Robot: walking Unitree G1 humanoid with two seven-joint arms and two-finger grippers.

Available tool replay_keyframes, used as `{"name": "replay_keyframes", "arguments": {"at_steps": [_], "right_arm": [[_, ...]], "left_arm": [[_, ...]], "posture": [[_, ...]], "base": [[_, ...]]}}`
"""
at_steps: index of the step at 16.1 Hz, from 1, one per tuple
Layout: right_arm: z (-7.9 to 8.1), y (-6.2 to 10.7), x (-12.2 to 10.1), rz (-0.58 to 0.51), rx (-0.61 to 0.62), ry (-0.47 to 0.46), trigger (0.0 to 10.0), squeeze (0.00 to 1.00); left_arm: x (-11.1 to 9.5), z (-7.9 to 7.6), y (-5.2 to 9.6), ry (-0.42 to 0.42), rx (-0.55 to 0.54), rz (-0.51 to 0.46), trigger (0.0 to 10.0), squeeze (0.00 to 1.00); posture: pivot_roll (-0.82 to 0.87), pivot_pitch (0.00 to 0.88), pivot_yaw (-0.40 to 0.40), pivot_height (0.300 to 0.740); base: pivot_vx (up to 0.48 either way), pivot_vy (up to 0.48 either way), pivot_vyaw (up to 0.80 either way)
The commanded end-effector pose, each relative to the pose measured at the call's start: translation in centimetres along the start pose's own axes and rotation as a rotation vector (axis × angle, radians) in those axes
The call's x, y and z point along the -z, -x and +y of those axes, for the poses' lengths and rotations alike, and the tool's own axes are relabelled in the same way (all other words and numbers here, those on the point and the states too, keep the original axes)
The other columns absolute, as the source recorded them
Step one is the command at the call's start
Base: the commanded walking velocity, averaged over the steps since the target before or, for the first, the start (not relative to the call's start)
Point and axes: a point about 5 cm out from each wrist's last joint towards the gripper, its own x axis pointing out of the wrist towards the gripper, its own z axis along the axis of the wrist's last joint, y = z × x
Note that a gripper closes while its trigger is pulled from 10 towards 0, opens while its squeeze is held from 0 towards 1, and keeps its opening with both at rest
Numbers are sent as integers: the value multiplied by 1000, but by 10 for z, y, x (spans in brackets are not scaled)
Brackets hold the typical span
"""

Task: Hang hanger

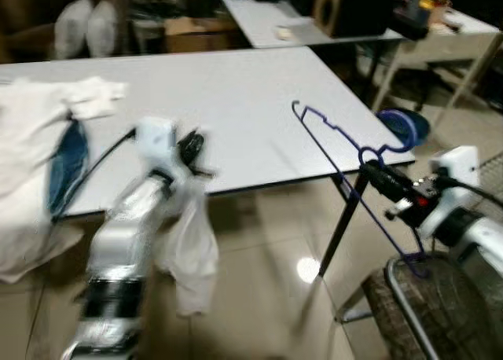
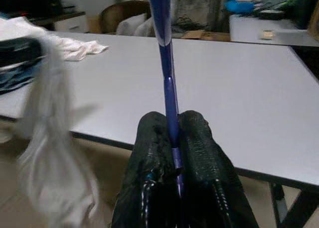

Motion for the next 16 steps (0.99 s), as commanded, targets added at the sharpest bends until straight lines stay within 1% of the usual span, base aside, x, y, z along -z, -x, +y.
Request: {"name": "replay_keyframes", "arguments": {"at_steps": [1, 2, 3, 5, 6, 7, 8, 9, 10, 11, 12, 13, 14, 15, 16], "right_arm": [[7, 1, -10, -29, -87, 21, 10000, 0], [10, 8, -9, 34, -189, 46, 10000, 0], [12, 19, -8, 97, -285, 75, 10000, 0], [14, 37, -7, 186, -412, 77, 10000, 0], [14, 44, -9, 218, -471, 72, 10000, 0], [15, 47, -10, 228, -500, 66, 10000, 0], [18, 47, -15, 217, -576, 47, 10000, 0], [23, 44, -17, 203, -620, 37, 10000, 0], [28, 38, -16, 194, -655, 41, 10000, 0], [32, 30, -14, 187, -669, 46, 10000, 0], [34, 21, -10, 186, -678, 56, 10000, 0], [34, 12, -6, 189, -668, 62, 10000, 0], [34, 6, -3, 189, -660, 61, 10000, 0], [31, -9, 4, 192, -607, 78, 10000, 0], [27, -21, 8, 180, -570, 97, 10000, 0]], "left_arm": [[-12, 10, -1, -33, -19, -44, 10000, 0], [-18, 15, -8, -65, -33, -43, 10000, 0], [-23, 25, -14, -101, -74, -30, 10000, 0], [-31, 41, -20, -142, -134, -14, 10000, 0], [-35, 47, -24, -157, -156, -7, 10000, 0], [-37, 49, -25, -164, -159, -7, 10000, 0], [-42, 50, -33, -185, -145, -12, 10000, 0], [-45, 47, -37, -185, -125, -23, 10000, 0], [-50, 40, -42, -173, -86, -42, 10000, 0], [-55, 30, -47, -163, -25, -59, 10000, 0], [-60, 16, -51, -137, 60, -78, 10000, 0], [-64, 5, -52, -123, 138, -91, 10000, 0], [-66, 0, -52, -116, 173, -101, 10000, 0], [-70, -6, -50, -87, 202, -123, 10000, 0], [-76, -10, -45, -51, 229, -147, 10000, 0]], "posture": [[-58, 0, -10, 740], [-56, 0, -10, 740], [-55, 0, -10, 740], [-55, 0, -6, 740], [-52, 0, -8, 740], [-52, 0, -8, 740], [-44, 0, -15, 740], [-43, 0, -15, 740], [-44, 0, -12, 740], [-44, 0, -12, 740], [-48, 0, -8, 740], [-51, 0, 0, 740], [-49, 0, 4, 740], [-44, 0, 2, 740], [-40, 0, 0, 740]], "base": [[356, 0, 0], [356, 0, 0], [360, 0, 0], [360, 0, 0], [360, 0, 0], [360, 0, 0], [356, 0, 0], [356, 0, 0], [360, 0, 0], [356, 0, 0], [360, 0, 0], [360, 0, 0], [360, 0, 0], [364, 0, 0], [368, 0, 0]]}}
